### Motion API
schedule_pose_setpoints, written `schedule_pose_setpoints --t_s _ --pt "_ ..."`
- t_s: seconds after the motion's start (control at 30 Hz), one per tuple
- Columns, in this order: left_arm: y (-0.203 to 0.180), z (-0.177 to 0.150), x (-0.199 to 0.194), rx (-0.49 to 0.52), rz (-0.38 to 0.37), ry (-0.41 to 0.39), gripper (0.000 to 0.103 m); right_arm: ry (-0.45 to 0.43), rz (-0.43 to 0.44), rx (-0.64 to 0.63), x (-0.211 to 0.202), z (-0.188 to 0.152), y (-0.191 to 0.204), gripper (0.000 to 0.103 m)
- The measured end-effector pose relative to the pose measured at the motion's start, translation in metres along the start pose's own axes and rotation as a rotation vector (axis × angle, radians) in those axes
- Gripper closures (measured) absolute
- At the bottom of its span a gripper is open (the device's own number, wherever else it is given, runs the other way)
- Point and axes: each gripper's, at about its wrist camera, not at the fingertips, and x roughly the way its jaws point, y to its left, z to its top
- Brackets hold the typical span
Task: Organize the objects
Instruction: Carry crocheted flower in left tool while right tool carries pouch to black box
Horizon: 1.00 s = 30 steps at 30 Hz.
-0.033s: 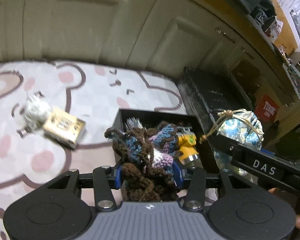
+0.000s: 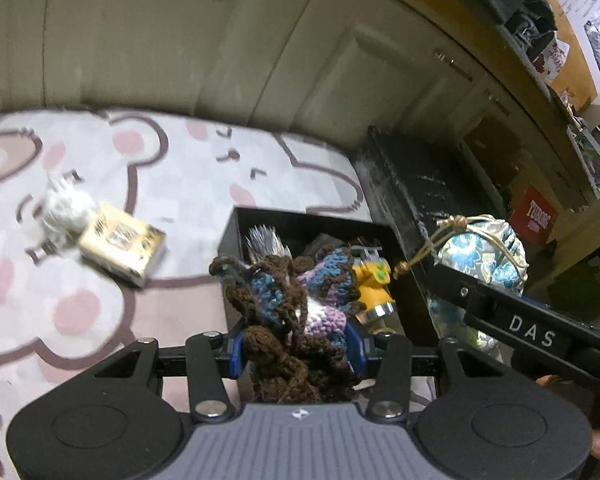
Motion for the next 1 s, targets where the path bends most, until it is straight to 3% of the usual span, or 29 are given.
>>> schedule_pose_setpoints --t_s 0.17,0.37,0.5,0.67,1.0 --pt "0.001 -0.002 0.013 -0.057 -0.038 0.017 0.054 0.011 -0.013 0.006 0.005 -0.001 -0.003 0.018" --pt "0.004 0.0 0.012 -0.072 -0.013 0.002 0.028 0.02 -0.021 0.023 0.007 -0.001 -0.007 0.018" --pt "0.005 0.004 0.008 -0.043 0.02 -0.014 0.028 0.033 -0.012 0.028 0.009 -0.002 -0.007 0.018" --pt "0.008 0.003 0.014 -0.01 0.069 0.026 0.028 0.063 -0.023 -0.006 0.015 -0.003 0.0 0.018" --pt "0.026 0.008 0.015 -0.061 0.112 0.024 0.028 0.138 -0.115 -0.004 0.041 -0.011 -0.007 0.018"
